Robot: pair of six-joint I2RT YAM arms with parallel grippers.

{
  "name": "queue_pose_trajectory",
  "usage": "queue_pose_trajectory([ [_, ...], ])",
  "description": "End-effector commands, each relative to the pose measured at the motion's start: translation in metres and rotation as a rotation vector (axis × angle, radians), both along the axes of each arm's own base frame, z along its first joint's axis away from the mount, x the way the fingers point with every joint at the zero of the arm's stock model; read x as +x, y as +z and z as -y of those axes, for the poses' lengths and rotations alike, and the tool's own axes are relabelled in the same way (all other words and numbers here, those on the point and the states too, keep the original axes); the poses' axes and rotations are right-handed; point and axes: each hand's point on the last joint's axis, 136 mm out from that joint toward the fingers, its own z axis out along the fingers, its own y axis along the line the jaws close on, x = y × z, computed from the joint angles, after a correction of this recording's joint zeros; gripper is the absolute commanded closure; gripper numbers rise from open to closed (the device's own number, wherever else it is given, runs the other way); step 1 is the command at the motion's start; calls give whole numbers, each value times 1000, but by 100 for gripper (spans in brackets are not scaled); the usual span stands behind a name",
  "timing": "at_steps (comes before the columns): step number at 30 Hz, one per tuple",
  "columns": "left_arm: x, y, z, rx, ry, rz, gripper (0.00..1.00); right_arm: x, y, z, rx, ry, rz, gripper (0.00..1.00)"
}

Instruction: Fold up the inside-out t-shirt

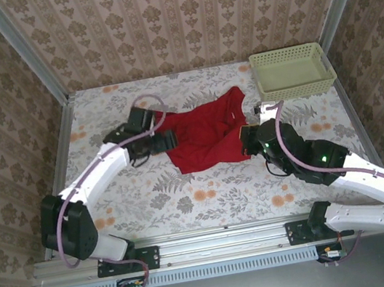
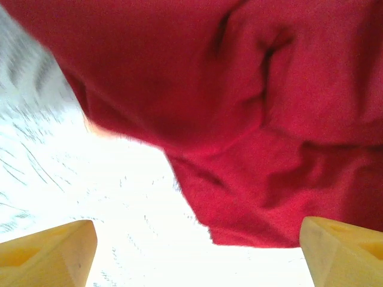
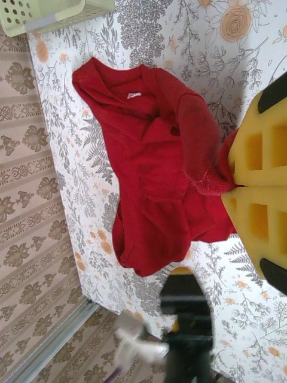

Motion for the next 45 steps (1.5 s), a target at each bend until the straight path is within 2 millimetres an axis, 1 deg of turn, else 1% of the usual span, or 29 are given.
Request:
queue_pose_trajectory([
  [1,1,-20,23,-162,79,-14,17,0,11,3,34,-17,2,100],
  [3,-2,-37,29,-188,102,-39,22,-1,12,2,42,-14,0,100],
  [8,3,-64,36,-191,103,-58,32,-3,14,3,50,-6,-1,100],
  [10,5,-75,36,-174,107,-70,37,-4,15,5,51,-8,2,100],
  [12,7,-87,33,-151,117,-87,44,-5,17,7,56,-13,8,100],
  [13,8,-90,32,-150,121,-89,48,-6,19,9,57,-13,12,100],
  [14,11,-92,32,-148,126,-84,54,-6,20,9,56,-12,13,100],
  [15,15,-92,31,-150,129,-79,62,-7,20,10,50,-11,13,100],
  [17,23,-87,33,-156,117,-71,77,-6,22,10,43,-13,16,100],
  [19,37,-66,31,-136,102,-30,92,-4,26,9,34,-8,21,100],
  [20,47,-47,27,-108,96,7,98,-2,29,8,27,-5,21,100],
  [21,56,-25,21,-78,89,47,100,0,34,7,18,-2,24,100],
  [22,64,-2,15,-54,85,94,100,2,41,7,10,-1,32,100],
  [24,79,63,-3,43,73,211,100,6,60,8,4,-3,64,100],
  [26,87,124,-21,145,67,326,100,10,80,11,4,-11,94,100],
  [27,88,152,-26,178,46,377,100,12,89,11,5,-11,107,100],
  [30,85,220,-32,248,-7,494,100,15,115,7,28,6,154,100],
  [32,82,247,-29,269,-39,552,100,16,125,5,45,13,177,100],
  [33,81,254,-24,254,-64,563,100,17,129,7,47,4,184,100],
  [34,82,255,-19,238,-82,561,100,18,129,10,43,-9,186,100],
  [35,82,251,-10,218,-102,552,100,19,130,16,36,-36,190,100],
  [37,83,233,9,185,-155,518,100,21,124,32,13,-96,178,100],
  [38,83,220,20,172,-177,490,100,23,120,41,8,-126,169,100],
  [40,82,188,43,133,-236,423,93,25,107,54,6,-159,138,100],
  [41,79,170,56,100,-269,378,88,25,99,59,10,-167,118,100],
  [42,77,152,69,68,-296,336,81,24,91,64,11,-177,100,100],
  [43,73,134,80,31,-322,293,72,24,83,67,9,-182,82,100],
  [44,70,113,88,-2,-333,241,62,23,74,70,10,-187,63,100],
  [45,67,93,91,-16,-324,188,55,23,64,72,11,-190,41,100],
])
